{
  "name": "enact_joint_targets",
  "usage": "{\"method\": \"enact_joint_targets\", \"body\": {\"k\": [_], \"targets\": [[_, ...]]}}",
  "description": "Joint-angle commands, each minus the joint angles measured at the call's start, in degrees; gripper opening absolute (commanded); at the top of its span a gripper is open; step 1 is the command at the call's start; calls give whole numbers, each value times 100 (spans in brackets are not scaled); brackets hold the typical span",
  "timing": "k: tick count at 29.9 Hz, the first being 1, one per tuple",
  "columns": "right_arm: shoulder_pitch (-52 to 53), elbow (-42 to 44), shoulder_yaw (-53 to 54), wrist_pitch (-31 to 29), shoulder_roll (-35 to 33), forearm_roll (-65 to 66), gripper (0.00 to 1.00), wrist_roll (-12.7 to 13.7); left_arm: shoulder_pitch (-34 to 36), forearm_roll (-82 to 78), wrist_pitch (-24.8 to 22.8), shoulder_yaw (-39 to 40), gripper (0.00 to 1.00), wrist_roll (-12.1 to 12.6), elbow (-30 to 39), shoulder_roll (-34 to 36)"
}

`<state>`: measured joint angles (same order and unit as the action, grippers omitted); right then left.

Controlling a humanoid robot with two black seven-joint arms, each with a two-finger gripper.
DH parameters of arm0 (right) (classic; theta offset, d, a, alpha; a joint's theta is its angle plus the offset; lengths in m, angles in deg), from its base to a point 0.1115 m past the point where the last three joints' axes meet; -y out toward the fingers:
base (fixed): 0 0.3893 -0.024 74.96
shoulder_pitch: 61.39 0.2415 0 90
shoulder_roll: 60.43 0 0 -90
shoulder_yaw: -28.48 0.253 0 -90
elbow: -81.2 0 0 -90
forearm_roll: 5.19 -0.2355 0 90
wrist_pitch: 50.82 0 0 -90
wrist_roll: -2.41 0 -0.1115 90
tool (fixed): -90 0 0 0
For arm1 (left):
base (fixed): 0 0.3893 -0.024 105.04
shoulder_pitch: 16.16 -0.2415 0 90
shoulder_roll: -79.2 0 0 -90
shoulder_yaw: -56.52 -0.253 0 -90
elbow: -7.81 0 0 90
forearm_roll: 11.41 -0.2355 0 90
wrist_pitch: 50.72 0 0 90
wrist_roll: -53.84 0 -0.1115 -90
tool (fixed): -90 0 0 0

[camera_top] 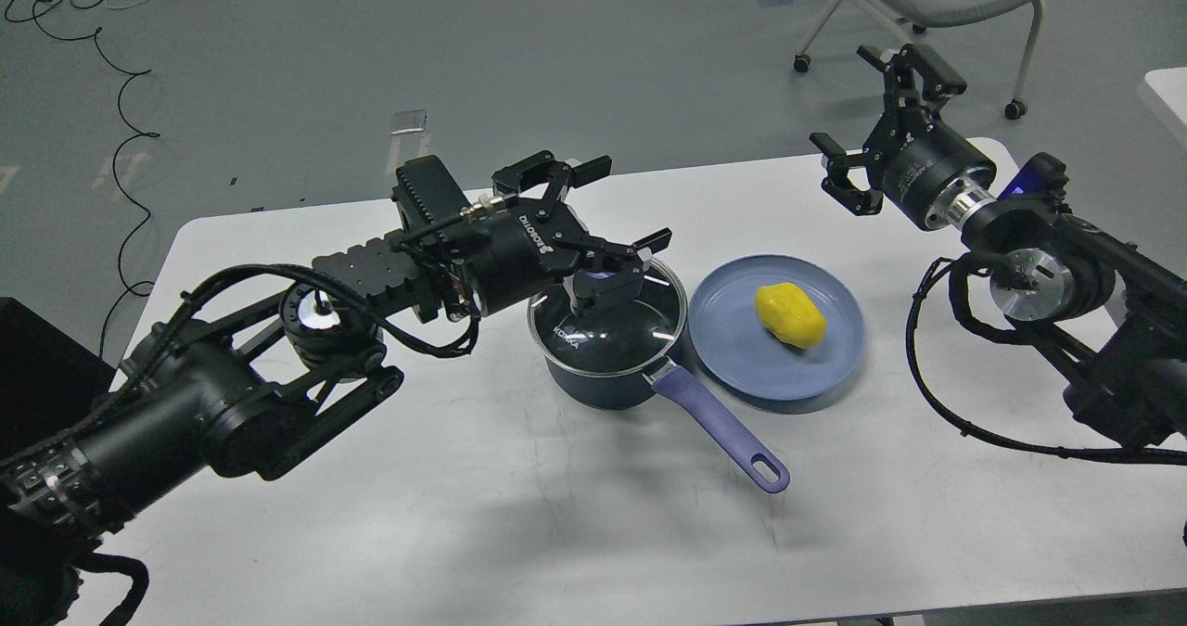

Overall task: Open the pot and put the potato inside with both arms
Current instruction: 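Swing the left gripper over the pot lid's purple knob, then lower the left gripper and close it on the purple lid knob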

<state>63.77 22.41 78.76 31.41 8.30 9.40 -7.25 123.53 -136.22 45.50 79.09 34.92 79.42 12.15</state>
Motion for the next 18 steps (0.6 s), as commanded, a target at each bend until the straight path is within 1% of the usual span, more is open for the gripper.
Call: {"method": "enact_joint_targets", "body": {"k": [1,4,7,10,18], "targets": [[-1,-1,7,13,0,0,100,-1,-29,-18,2,-138,98,3,-331,-151],[-1,-1,7,13,-17,9,100,-1,-20,-18,11,-349,98,-6,-656,-300],[-1,-1,-1,4,-26,9,100,-1,-38,-18,11,-376,98,-15,-710,-309],[-1,-1,7,-5,-26,9,100,-1,-47,-18,20,-437,98,-15,-902,-379],[-1,-1,-1,-5,-79,9,100,-1,-73,-18,28,-464,98,-50,-1009,-406]]}}
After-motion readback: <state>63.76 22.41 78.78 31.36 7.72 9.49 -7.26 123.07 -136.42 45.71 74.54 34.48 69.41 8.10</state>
